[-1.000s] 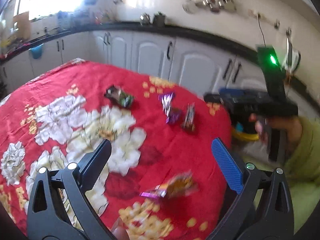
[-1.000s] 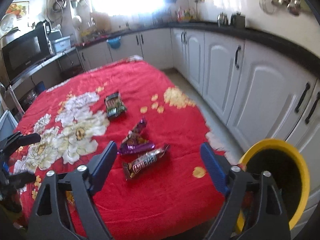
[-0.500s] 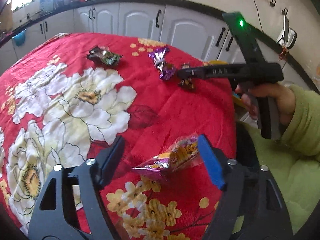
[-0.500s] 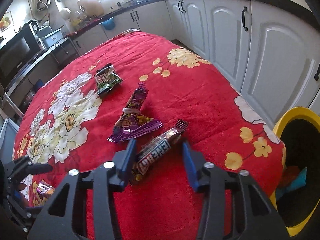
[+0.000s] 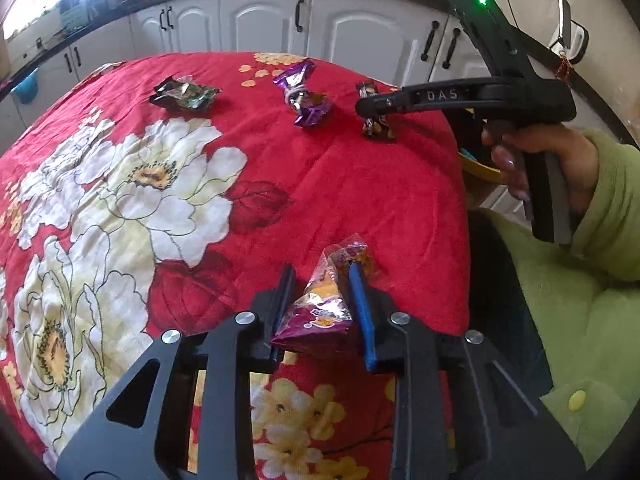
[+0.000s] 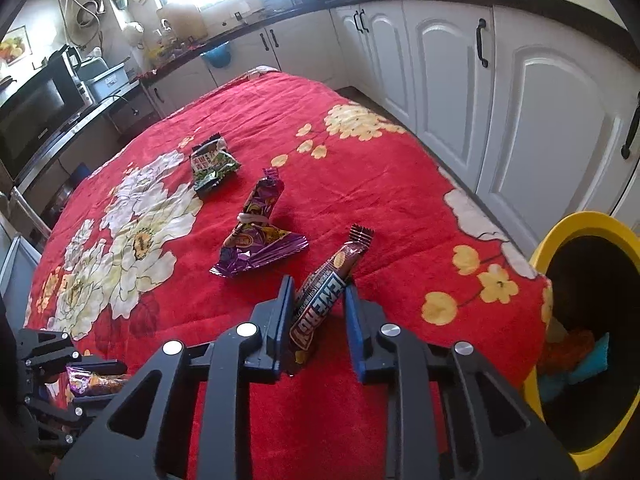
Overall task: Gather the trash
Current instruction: 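Grasp the orange-purple snack bag with the left tool while the right tool grasps the brown chocolate bar, then carry the snack bag and chocolate bar over the yellow bin and release both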
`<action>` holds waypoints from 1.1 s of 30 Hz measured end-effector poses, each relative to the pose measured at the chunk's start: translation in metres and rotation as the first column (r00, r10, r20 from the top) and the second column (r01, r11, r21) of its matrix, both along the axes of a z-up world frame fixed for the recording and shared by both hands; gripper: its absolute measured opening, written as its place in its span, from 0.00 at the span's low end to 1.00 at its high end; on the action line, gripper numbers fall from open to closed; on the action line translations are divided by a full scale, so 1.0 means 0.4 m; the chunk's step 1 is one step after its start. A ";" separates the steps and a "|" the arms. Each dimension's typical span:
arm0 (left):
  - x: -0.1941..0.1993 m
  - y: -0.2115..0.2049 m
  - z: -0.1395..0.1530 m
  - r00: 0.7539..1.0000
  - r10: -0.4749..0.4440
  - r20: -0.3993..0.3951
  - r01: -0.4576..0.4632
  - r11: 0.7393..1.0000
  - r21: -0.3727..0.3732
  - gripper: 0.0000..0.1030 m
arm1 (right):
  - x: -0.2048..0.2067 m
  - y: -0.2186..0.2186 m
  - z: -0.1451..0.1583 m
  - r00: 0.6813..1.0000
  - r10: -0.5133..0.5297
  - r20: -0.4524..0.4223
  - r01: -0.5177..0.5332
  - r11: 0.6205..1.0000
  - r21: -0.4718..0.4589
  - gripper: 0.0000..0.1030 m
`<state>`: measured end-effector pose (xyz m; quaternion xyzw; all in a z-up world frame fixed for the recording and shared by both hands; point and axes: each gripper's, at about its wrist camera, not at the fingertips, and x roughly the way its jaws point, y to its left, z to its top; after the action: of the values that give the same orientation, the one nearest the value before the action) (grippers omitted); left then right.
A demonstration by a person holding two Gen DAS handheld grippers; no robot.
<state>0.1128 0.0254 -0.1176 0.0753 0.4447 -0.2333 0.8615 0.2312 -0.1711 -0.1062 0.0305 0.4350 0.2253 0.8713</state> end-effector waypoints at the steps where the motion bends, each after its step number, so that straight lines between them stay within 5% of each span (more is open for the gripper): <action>1: -0.002 -0.004 0.004 1.000 0.005 0.007 -0.005 1.000 0.007 0.20 | -0.003 -0.003 0.005 1.000 0.001 0.007 -0.001 1.000 0.002 0.22; 17: 0.108 -0.112 0.125 0.994 0.042 0.098 -0.036 0.997 -0.067 0.19 | -0.049 -0.107 0.142 0.991 -0.006 0.133 -0.001 0.998 0.057 0.17; 33: 0.201 -0.334 0.200 0.987 -0.004 0.160 0.030 0.987 -0.156 0.19 | -0.096 -0.373 0.240 0.961 -0.166 0.221 0.154 0.986 0.069 0.17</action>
<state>0.1933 -0.1081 -0.0374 0.0289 0.3537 -0.2684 0.8956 0.1928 -0.3201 -0.0103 0.0619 0.3232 0.1670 0.9294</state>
